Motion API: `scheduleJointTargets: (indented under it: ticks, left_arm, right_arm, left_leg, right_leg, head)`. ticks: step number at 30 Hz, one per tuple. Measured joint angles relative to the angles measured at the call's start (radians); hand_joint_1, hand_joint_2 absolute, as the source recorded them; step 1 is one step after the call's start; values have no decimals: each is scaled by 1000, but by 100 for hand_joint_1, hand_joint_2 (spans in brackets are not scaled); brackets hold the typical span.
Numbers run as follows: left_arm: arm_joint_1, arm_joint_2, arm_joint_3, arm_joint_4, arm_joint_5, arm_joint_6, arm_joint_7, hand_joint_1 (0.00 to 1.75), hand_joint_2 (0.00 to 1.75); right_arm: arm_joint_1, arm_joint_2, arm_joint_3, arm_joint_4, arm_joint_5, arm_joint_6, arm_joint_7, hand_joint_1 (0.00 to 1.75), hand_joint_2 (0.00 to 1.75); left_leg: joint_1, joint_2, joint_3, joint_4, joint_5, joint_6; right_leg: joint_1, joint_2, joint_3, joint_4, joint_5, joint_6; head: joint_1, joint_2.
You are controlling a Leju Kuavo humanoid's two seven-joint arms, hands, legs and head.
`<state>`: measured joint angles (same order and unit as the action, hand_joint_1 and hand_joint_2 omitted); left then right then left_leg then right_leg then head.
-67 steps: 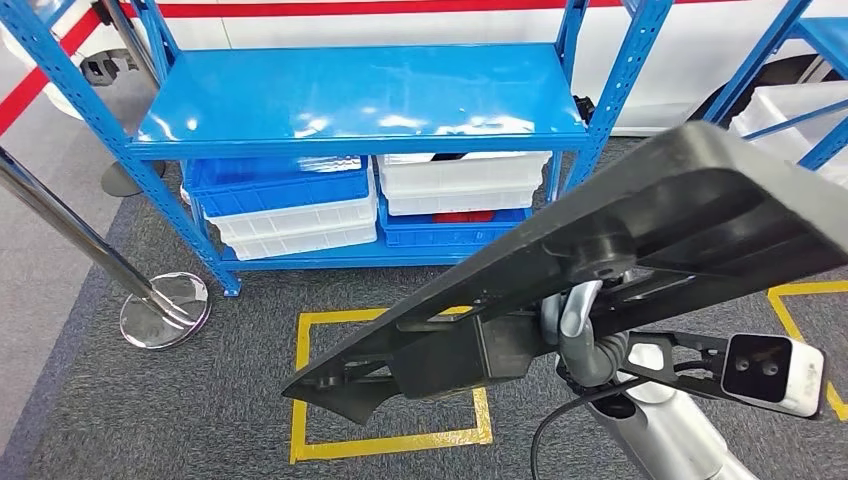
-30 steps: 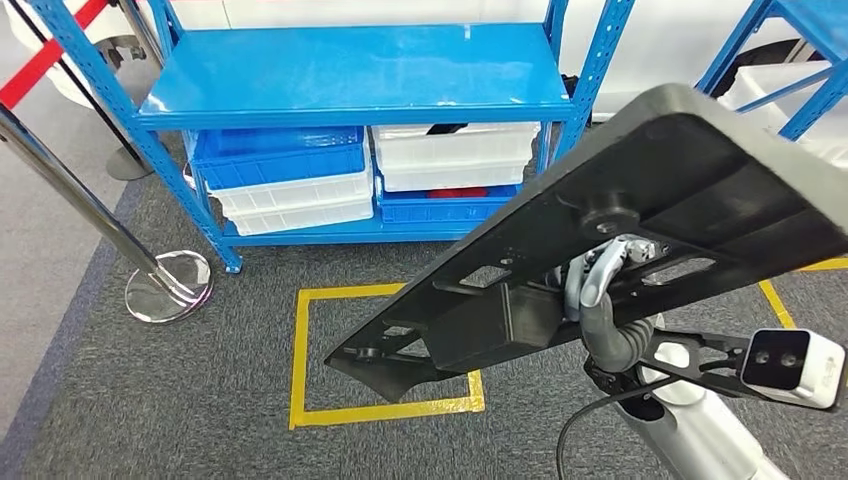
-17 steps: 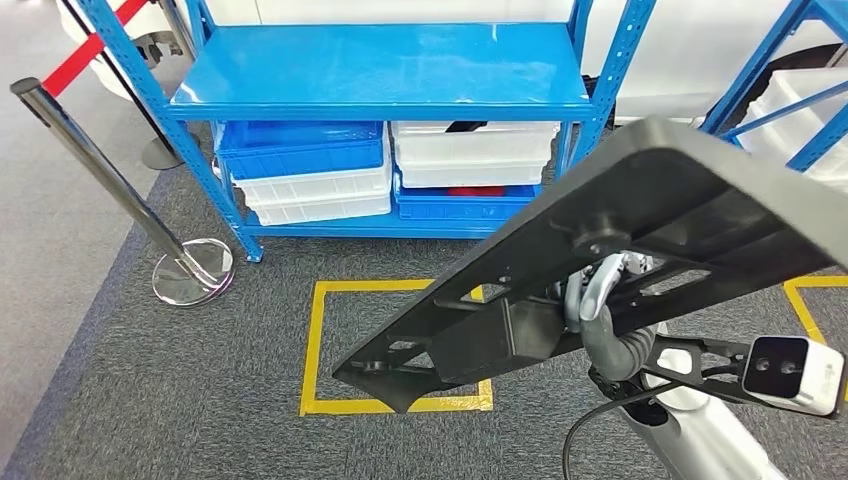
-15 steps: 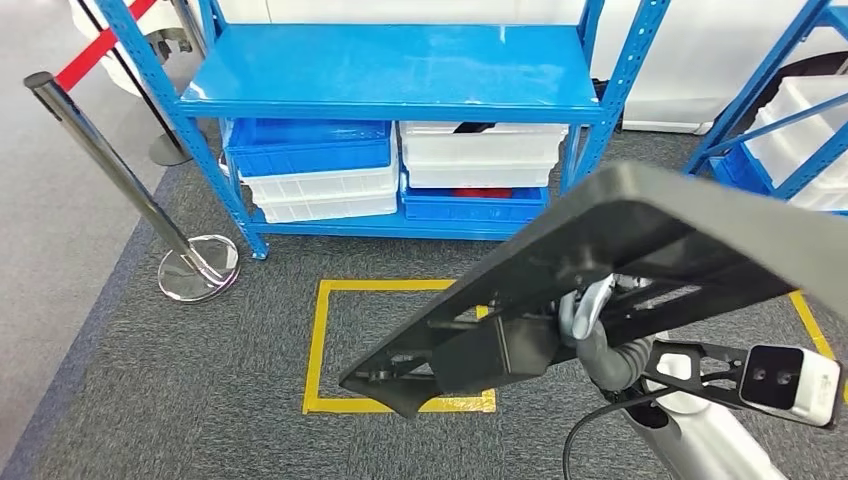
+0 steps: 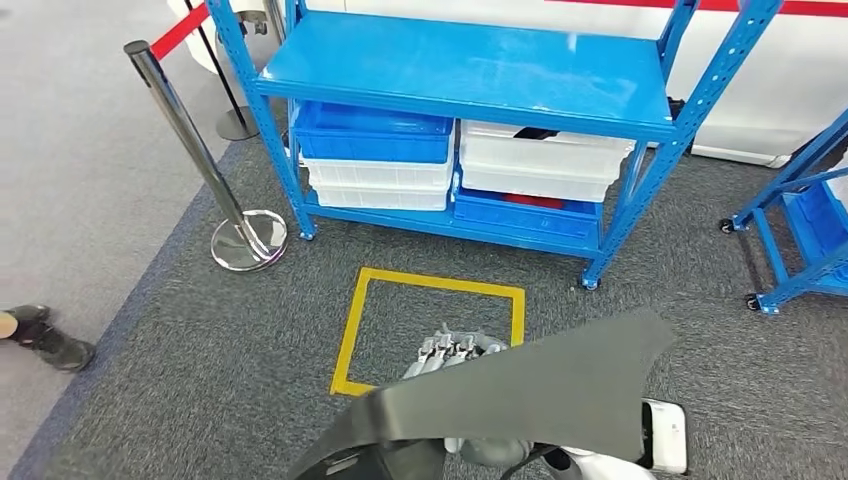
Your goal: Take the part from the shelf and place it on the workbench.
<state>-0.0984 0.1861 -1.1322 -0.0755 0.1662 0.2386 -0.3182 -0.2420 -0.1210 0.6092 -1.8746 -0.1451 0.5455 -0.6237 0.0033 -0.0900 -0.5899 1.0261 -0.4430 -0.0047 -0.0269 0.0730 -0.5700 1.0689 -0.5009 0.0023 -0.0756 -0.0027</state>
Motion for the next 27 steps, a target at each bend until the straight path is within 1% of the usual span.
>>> scheduleJointTargets:
  ticks: [1, 2, 3, 4, 5, 6, 7, 8, 9, 10, 11, 12, 13, 14, 15, 16, 17, 18, 19, 20, 21, 22, 23, 24, 25, 26, 27]
  left_arm:
    - [1, -1, 0, 0, 0, -1, 0, 0, 175]
    - [2, -1, 0, 0, 0, -3, 1, 0, 175]
    - [5, -1, -1, 0, 0, -5, 2, 0, 175]
    - [7, -2, -3, 0, 0, -7, 3, 0, 175]
    - [6, -2, -6, 0, 0, -9, 3, 0, 175]
    - [5, -3, -10, 0, 0, -10, 1, 0, 175]
    - [2, -3, -13, 0, -1, -11, -3, 0, 175]
    - [0, -4, -16, 0, -1, -12, -7, 0, 175]
    - [-1, -4, -17, 0, -1, -13, -12, 0, 175]
    - [0, -5, -18, 0, -1, -14, -15, 0, 175]
    - [1, -5, -18, 0, -1, -14, -17, 0, 175]
    - [2, -5, -18, 0, -1, -15, -18, 0, 175]
    - [2, -5, -19, 0, -1, -17, -20, 0, 175]
    - [0, -4, -20, 0, -1, -20, -23, 0, 175]
    - [-3, -4, -23, 0, -1, -24, -27, 0, 175]
    - [-5, -3, -26, 0, -1, -29, -31, 0, 175]
    - [-5, 0, -32, 0, -1, -36, -35, 0, 175]
    - [-5, 3, -37, 0, -1, -42, -39, 0, 175]
    - [-4, 7, -43, 0, -1, -48, -43, 0, 175]
    - [-5, 9, -47, 0, -1, -54, -47, 0, 175]
    - [-8, 11, -51, 0, -1, -59, -49, 0, 175]
    - [-12, 11, -56, 0, 0, -63, -51, 0, 175]
    - [-15, 12, -61, 0, 0, -66, -52, 0, 175]
    - [-16, 12, -65, 0, 0, -68, -53, 0, 175]
    - [-17, 11, -68, 0, 0, -70, -53, 0, 175]
    - [-16, 11, -71, 0, 0, -71, -53, 0, 175]
    - [-16, 10, -75, 0, 0, -71, -51, 0, 175]
  right_arm:
    - [0, 17, 7, 10, 1, 7, 0, 175, 175]
    - [0, 32, 13, 18, 1, 12, 0, 175, 175]
    - [-2, 45, 16, 25, 2, 16, 0, 175, 175]
    - [-2, 58, 18, 30, 2, 19, 0, 175, 175]
    - [-3, 68, 18, 34, 2, 22, 0, 175, 175]
    - [-2, 75, 18, 36, 4, 25, 0, 175, 175]
    - [1, 80, 18, 38, 7, 30, 0, 175, 175]
    - [4, 83, 18, 39, 11, 36, 0, 175, 175]
    - [7, 86, 18, 41, 15, 41, 0, 175, 175]
    - [11, 89, 18, 42, 18, 45, 0, 175, 175]
    - [13, 92, 18, 42, 19, 48, 0, 175, 175]
    - [15, 96, 18, 42, 20, 50, 0, 175, 175]
    - [16, 100, 18, 42, 21, 51, 0, 175, 175]
    - [16, 104, 18, 42, 24, 52, 0, 175, 175]
    - [16, 107, 18, 42, 27, 52, 0, 175, 175]
    - [17, 109, 17, 41, 32, 52, 0, 175, 175]
    - [19, 110, 15, 39, 36, 53, 0, 175, 175]
    - [21, 111, 14, 34, 41, 54, 0, 175, 175]
    - [24, 111, 12, 29, 44, 54, 0, 175, 175]
    - [26, 111, 9, 24, 47, 54, 0, 175, 175]
    - [28, 111, 7, 19, 50, 54, 0, 175, 175]
    - [31, 111, 5, 16, 52, 53, 0, 175, 175]
    - [35, 110, 3, 15, 52, 53, 0, 175, 175]
    - [38, 109, 0, 14, 53, 53, 0, 175, 175]
    - [42, 108, -2, 15, 53, 54, 0, 175, 175]
    - [43, 108, -4, 15, 53, 54, 0, 175, 175]
    - [44, 107, -7, 15, 52, 55, 0, 175, 175]
  left_leg:
    - [2, -11, -8, 3, 3, -8]
    - [5, -22, -14, 4, 7, -16]
    - [7, -24, -18, 3, 8, -22]
    - [7, -13, -24, 11, 3, -28]
    - [7, 8, -35, 35, -14, -33]
    - [7, 36, -55, 80, -41, -38]
    - [7, 59, -81, 141, -74, -43]
    - [10, 72, -108, 207, -105, -47]
    - [12, 77, -127, 255, -122, -50]
    - [14, 81, -130, 273, -122, -52]
    - [16, 83, -113, 249, -104, -53]
    - [16, 90, -78, 190, -73, -52]
    - [15, 108, -37, 116, -46, -50]
    - [11, 125, -3, 53, -27, -44]
    - [6, 138, 18, 12, -17, -37]
    - [2, 144, 24, -5, -18, -30]
    - [-2, 136, 22, -6, -16, -23]
    - [0, 127, 21, -10, -12, -16]
    - [2, 118, 22, -16, -8, -9]
    - [4, 109, 23, -22, -3, -2]
    - [6, 101, 25, -28, 2, 4]
    - [5, 92, 24, -29, 4, 7]
    - [4, 82, 22, -28, 6, 10]
    - [3, 71, 20, -28, 6, 11]
    - [2, 59, 19, -26, 7, 12]
    - [2, 46, 19, -24, 6, 11]
    - [2, 33, 19, -20, 5, 10]
  right_leg:
    - [1, 9, 0, -7, -4, -3]
    - [3, 1, -3, -9, -1, -6]
    - [3, -11, -3, -12, 2, -12]
    - [2, -24, -2, -16, 6, -18]
    - [1, -38, -1, -20, 9, -24]
    - [1, -52, 0, -23, 11, -28]
    - [3, -67, -1, -24, 11, -30]
    - [4, -82, -1, -24, 11, -31]
    - [6, -96, -2, -24, 11, -31]
    - [7, -110, -2, -24, 10, -31]
    - [7, -122, -2, -24, 10, -31]
    - [7, -134, -2, -24, 10, -31]
    - [7, -144, 0, -24, 9, -29]
    - [9, -153, 0, -23, 8, -26]
    - [11, -160, 1, -24, 8, -22]
    - [13, -168, 1, -24, 8, -17]
    - [14, -176, 2, -26, 9, -12]
    - [14, -180, 3, -27, 8, -6]
    - [13, -170, 3, -23, 3, 0]
    - [11, -151, -3, -6, -12, 3]
    - [10, -125, -18, 31, -38, 5]
    - [9, -100, -42, 88, -71, 5]
    - [10, -86, -74, 155, -104, 4]
    - [11, -79, -102, 214, -124, 3]
    - [12, -76, -117, 244, -125, 2]
    - [12, -74, -114, 236, -106, 1]
    - [12, -70, -93, 191, -72, 0]
  head:
    - [0, 0]
    - [0, 0]
    - [0, 0]
    - [0, 0]
    - [0, 0]
    - [0, 0]
    - [0, 0]
    - [0, 0]
    - [0, 0]
    - [0, 0]
    - [0, 0]
    - [0, 0]
    - [0, 0]
    - [0, 0]
    - [0, 0]
    - [0, 0]
    - [0, 0]
    - [0, 0]
    - [0, 0]
    - [0, 0]
    - [0, 0]
    - [0, 0]
    - [0, 0]
    - [0, 0]
    - [0, 0]
    - [0, 0]
    - [0, 0]
